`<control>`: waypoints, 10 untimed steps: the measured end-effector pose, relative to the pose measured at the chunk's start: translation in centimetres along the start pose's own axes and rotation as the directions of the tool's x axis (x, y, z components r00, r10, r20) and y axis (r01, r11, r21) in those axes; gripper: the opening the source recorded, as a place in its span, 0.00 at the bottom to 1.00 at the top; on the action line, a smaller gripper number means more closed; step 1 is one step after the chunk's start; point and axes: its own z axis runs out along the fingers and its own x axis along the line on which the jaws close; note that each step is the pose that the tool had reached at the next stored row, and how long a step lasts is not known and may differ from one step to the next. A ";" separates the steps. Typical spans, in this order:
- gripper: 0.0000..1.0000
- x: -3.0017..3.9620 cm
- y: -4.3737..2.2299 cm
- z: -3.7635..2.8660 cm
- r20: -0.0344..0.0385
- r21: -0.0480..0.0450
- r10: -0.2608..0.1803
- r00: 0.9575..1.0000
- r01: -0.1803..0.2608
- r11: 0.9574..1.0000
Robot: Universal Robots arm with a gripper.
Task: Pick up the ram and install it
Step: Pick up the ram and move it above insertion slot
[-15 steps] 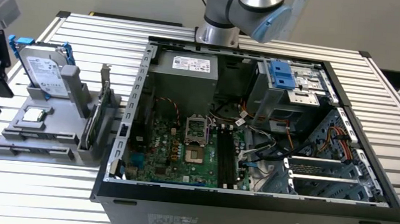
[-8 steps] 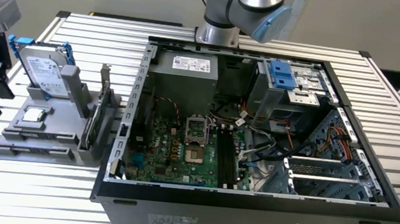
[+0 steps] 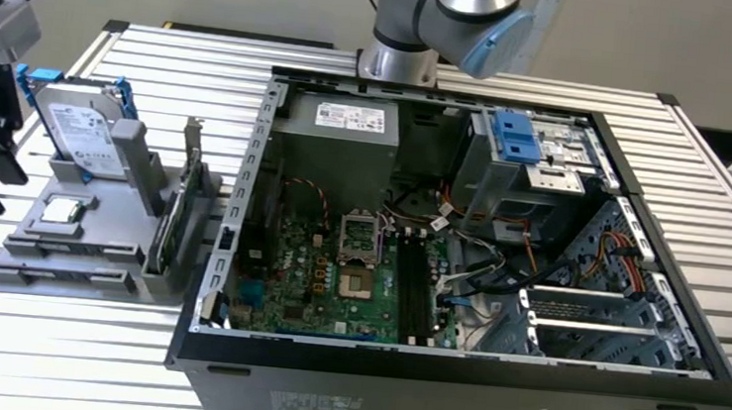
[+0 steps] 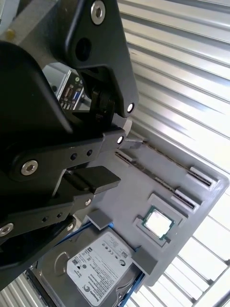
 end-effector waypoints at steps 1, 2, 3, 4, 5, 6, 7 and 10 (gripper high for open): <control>1.00 0.00 0.00 0.05 0.000 0.000 0.000 1.000 0.000 1.000; 1.00 0.00 0.00 0.09 0.001 0.000 0.000 1.000 0.000 1.000; 1.00 0.01 0.00 0.14 0.001 0.000 0.000 1.000 0.000 1.000; 1.00 0.01 0.00 0.18 0.001 0.000 0.000 1.000 0.000 1.000; 1.00 0.01 0.00 0.22 0.002 0.000 0.000 1.000 0.000 1.000; 1.00 0.01 -0.01 0.26 0.002 0.000 0.000 1.000 0.000 1.000; 1.00 0.01 -0.01 0.30 0.003 0.000 0.000 1.000 0.000 1.000; 1.00 0.01 -0.01 0.42 0.004 0.000 0.000 1.000 0.000 1.000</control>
